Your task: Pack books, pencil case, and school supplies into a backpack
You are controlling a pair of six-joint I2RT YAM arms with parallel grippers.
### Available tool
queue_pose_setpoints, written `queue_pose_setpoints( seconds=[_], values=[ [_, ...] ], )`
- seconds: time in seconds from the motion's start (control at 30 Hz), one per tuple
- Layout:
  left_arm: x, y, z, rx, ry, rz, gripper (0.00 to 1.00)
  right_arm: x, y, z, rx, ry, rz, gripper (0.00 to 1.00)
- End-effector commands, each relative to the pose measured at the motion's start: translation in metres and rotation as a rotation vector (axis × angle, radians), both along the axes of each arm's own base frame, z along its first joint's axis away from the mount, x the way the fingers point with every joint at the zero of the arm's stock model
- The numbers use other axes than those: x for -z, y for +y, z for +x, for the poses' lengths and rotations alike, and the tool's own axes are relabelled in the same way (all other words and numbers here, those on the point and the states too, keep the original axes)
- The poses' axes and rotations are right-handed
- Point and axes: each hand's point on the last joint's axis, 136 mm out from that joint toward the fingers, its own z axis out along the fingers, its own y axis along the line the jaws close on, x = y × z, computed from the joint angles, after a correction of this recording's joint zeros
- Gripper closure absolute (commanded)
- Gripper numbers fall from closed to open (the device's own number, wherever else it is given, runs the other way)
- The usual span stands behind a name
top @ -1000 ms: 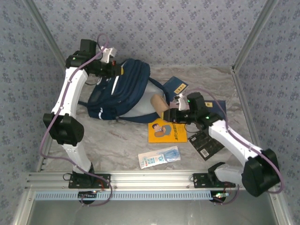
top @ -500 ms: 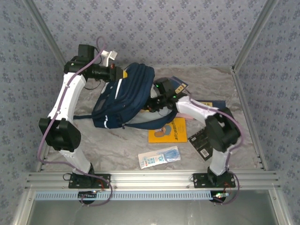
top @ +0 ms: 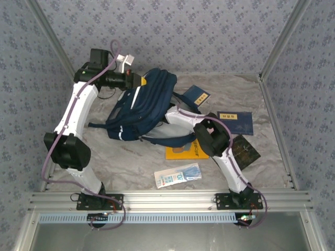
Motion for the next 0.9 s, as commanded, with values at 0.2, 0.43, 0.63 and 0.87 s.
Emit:
queue_pose_setpoints(
  seconds=[0.2, 0.43, 0.63, 0.87],
  values=[
    [-0.059, 0.029, -0.001, -0.093, -0.217, -0.031, 1.0, -0.027, -0.026, 0.0, 0.032, -0.14, -0.119, 0.16],
    [-0.032, 0.052, 0.003, -0.196, -0.171, 0.041, 1.0, -0.048, -0.078, -0.007, 0.066, -0.319, -0.293, 0.0],
    [-0.014, 0.081, 0.002, -0.343, -0.163, 0.187, 1.0, -0.083, -0.139, -0.003, 0.184, -0.508, -0.481, 0.0],
    [0.0, 0.105, 0.001, -0.441, -0.172, 0.324, 1.0, -0.14, -0.193, -0.021, 0.264, -0.735, -0.781, 0.0]
  ],
)
